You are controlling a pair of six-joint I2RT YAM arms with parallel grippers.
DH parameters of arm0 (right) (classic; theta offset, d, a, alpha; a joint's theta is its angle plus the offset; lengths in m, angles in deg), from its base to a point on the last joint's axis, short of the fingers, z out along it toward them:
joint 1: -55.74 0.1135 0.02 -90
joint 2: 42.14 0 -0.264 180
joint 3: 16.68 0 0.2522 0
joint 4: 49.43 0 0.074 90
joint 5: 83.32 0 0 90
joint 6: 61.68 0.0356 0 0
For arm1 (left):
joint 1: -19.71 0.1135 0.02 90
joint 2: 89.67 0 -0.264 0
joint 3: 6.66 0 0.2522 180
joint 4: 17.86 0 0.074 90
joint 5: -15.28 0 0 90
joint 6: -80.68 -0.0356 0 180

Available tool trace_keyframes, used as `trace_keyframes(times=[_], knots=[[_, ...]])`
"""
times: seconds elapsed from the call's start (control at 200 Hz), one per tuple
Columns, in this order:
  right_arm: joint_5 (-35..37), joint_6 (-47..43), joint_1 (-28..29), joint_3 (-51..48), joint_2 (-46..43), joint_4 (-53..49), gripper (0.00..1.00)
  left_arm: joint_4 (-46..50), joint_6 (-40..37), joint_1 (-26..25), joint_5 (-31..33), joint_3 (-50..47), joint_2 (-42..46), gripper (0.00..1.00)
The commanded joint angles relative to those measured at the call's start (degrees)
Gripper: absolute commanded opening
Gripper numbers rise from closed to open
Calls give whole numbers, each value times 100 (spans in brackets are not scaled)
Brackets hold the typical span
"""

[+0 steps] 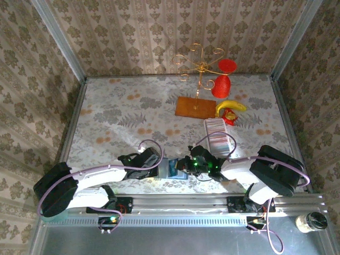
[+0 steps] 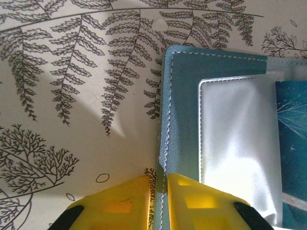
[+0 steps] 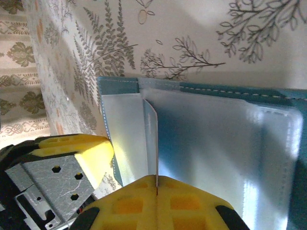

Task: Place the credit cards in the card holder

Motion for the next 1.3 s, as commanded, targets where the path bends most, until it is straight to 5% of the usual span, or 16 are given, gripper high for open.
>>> trace_keyframes(times=[0.0,0.36,0.755,0.995,1.295], knots=[[171,18,49,-64,38,-288,0,-226,151,-52,80,-228,176,21],[-28,88,158,208,458,335,0,-389,257,-42,60,-307,176,42],[-81,116,215,367,712,369,0,-183,343,-36,174,-253,-103,26],[176,-319,217,730,401,-1102,18,-145,352,-33,167,-273,-129,20],[290,-751,258,1169,437,-2007,15,-229,325,-36,104,-254,-187,15]])
